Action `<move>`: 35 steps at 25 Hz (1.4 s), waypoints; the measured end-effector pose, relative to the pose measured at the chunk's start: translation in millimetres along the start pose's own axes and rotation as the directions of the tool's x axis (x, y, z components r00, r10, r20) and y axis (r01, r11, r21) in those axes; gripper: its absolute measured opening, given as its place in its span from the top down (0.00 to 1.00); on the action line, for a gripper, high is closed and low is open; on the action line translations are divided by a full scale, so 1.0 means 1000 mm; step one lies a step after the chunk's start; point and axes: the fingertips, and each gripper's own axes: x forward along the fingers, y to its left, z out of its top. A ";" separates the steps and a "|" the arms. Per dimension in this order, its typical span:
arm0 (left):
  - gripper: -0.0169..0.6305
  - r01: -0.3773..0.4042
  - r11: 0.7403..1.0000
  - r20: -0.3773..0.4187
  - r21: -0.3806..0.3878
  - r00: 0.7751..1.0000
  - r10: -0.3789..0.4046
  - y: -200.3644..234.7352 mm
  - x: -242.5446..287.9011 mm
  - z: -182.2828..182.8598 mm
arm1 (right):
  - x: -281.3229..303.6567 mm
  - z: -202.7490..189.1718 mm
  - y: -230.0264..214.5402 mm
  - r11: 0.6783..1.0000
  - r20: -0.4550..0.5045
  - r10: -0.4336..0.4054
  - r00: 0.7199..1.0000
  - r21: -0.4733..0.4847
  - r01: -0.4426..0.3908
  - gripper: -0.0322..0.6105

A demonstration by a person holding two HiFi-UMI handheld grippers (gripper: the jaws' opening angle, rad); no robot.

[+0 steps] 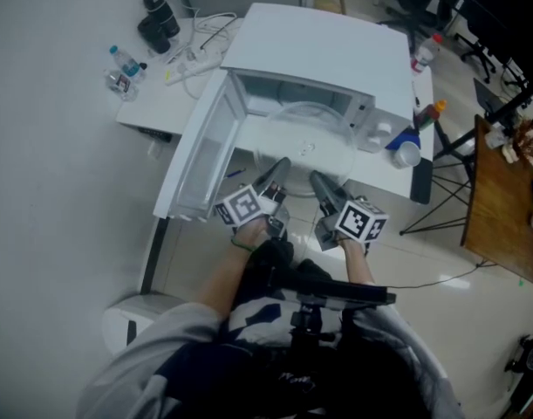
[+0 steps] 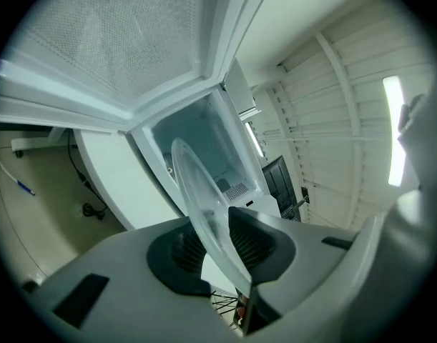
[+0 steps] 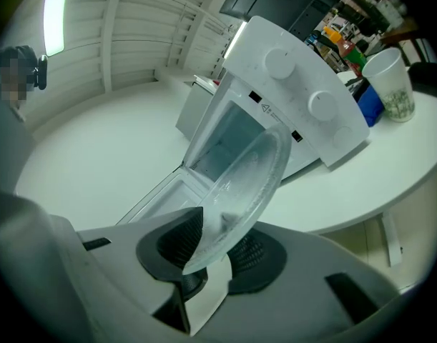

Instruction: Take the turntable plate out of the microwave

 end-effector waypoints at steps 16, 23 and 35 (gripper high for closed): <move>0.86 -0.020 1.000 0.084 0.000 0.996 0.020 -0.043 -0.049 -0.057 | -0.074 -0.029 0.018 0.998 -0.045 0.061 0.997 -0.031 -0.062 0.79; 0.86 -0.022 1.000 0.102 0.012 0.995 0.020 -0.054 -0.066 -0.071 | -0.093 -0.042 0.024 0.996 -0.045 0.080 0.996 -0.025 -0.081 0.79; 0.86 0.009 1.000 0.115 -0.002 0.993 -0.009 -0.069 -0.077 -0.086 | -0.116 -0.046 0.028 0.994 -0.043 0.079 0.996 -0.077 -0.082 0.79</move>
